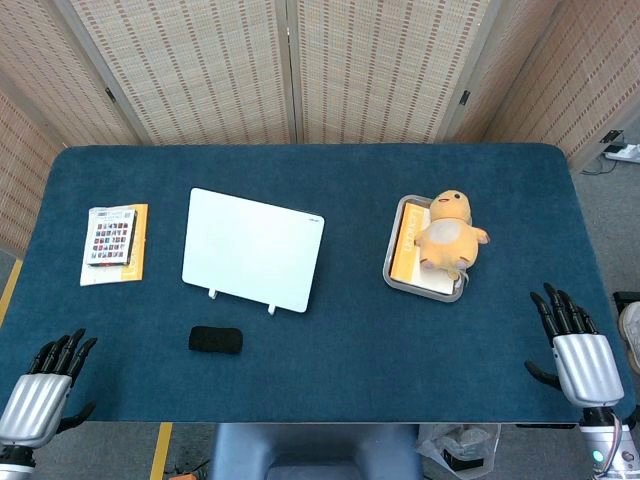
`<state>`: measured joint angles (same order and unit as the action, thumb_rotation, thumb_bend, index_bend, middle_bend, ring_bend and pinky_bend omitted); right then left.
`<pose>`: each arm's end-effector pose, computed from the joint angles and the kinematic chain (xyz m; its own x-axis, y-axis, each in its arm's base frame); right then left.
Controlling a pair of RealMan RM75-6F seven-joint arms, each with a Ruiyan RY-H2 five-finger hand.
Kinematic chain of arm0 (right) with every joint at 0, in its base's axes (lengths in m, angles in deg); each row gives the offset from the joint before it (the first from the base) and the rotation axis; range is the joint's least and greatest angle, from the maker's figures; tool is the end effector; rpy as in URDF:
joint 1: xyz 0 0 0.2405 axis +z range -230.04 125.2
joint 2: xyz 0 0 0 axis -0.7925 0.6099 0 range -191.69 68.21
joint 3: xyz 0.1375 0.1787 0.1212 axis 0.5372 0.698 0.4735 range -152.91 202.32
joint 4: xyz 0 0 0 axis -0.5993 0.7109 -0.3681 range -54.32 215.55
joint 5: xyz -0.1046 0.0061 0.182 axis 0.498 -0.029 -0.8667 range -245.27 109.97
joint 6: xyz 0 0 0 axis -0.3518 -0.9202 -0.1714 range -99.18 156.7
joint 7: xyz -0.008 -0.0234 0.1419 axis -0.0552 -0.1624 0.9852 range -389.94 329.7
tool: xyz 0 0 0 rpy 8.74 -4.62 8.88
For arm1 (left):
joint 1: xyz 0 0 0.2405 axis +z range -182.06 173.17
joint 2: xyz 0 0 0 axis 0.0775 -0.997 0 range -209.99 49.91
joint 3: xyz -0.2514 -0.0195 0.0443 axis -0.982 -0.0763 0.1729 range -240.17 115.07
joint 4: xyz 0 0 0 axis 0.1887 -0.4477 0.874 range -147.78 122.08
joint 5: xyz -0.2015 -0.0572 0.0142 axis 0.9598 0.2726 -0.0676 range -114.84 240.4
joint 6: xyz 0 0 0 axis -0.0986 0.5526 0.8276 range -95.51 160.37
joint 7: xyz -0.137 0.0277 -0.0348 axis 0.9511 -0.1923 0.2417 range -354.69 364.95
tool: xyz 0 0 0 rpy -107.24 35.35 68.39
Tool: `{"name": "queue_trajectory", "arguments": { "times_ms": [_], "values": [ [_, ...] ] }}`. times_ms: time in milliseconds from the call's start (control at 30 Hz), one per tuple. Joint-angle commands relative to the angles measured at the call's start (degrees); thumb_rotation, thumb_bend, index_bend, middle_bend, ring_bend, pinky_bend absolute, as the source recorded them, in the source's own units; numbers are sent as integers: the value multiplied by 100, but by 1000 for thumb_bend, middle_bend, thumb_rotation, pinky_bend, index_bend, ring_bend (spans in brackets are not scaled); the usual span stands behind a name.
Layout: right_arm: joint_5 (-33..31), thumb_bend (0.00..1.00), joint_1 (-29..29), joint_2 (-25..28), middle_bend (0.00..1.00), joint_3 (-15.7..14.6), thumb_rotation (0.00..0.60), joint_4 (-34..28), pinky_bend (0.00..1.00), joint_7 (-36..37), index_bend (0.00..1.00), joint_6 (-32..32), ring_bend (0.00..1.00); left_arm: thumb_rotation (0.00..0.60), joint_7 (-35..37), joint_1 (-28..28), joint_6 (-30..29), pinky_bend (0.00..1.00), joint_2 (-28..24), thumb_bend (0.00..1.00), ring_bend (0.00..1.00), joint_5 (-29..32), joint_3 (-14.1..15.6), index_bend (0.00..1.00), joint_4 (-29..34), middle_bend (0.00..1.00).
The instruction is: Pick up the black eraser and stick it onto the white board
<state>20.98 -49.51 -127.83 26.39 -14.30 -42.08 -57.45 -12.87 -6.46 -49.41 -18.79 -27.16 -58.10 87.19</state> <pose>-0.2989 -0.1654 0.1417 0.5141 -0.0144 0.8576 -0.8575 -0.0303 0.5135 -0.2989 0.1352 0.1364 0.5951 0.1902 0.7808 0.8022 -0.0816 -0.5915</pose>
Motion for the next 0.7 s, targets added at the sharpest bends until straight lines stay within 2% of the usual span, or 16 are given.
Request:
{"name": "queue_trajectory", "arguments": {
  "times_ms": [33,233,300,333,367,400,433,467,533,600,700],
  "values": [
    [3,151,10,2,0,-5,600,7,178,5,0,26,19,600,11,-13,30,139,-8,252,0,8,5,0,2,34],
    [-32,151,7,8,0,15,600,3,178,2,0,23,19,600,-7,-93,181,142,3,252,0,1,21,0,-26,34],
    [-30,151,19,2,0,11,600,3,178,-19,0,48,18,600,89,-114,146,166,9,252,23,-75,9,0,-68,83],
    [-28,151,28,-4,0,10,600,7,178,-36,0,64,18,600,111,-106,68,237,32,252,110,-117,-19,1,-118,214],
    [-28,151,42,-11,0,3,600,10,178,-63,0,97,18,600,121,-98,-50,363,92,252,259,-170,-71,9,-211,407],
    [-30,151,55,-13,0,-3,600,10,178,-82,0,130,18,600,218,-120,-38,568,127,253,492,-199,-75,28,-264,676],
    [-35,151,69,-11,0,-11,600,8,178,-94,0,167,18,600,427,-168,41,770,129,253,712,-243,-50,60,-286,887],
    [-46,151,83,-6,0,-15,600,3,178,-99,0,204,18,600,708,-249,110,894,126,253,845,-326,-48,90,-352,978],
    [-76,151,94,-5,0,2,600,1,179,-104,0,220,19,600,886,-319,20,998,251,253,981,-434,-137,164,-543,1000],
    [-97,151,102,-8,0,12,600,-1,179,-101,0,234,19,600,836,-377,-33,1000,397,254,1000,-562,-182,208,-634,1000],
    [-124,151,119,-7,0,31,600,-1,179,-96,0,253,18,600,930,-633,346,1000,411,254,1000,-711,-122,233,-456,1000]
  ]
}}
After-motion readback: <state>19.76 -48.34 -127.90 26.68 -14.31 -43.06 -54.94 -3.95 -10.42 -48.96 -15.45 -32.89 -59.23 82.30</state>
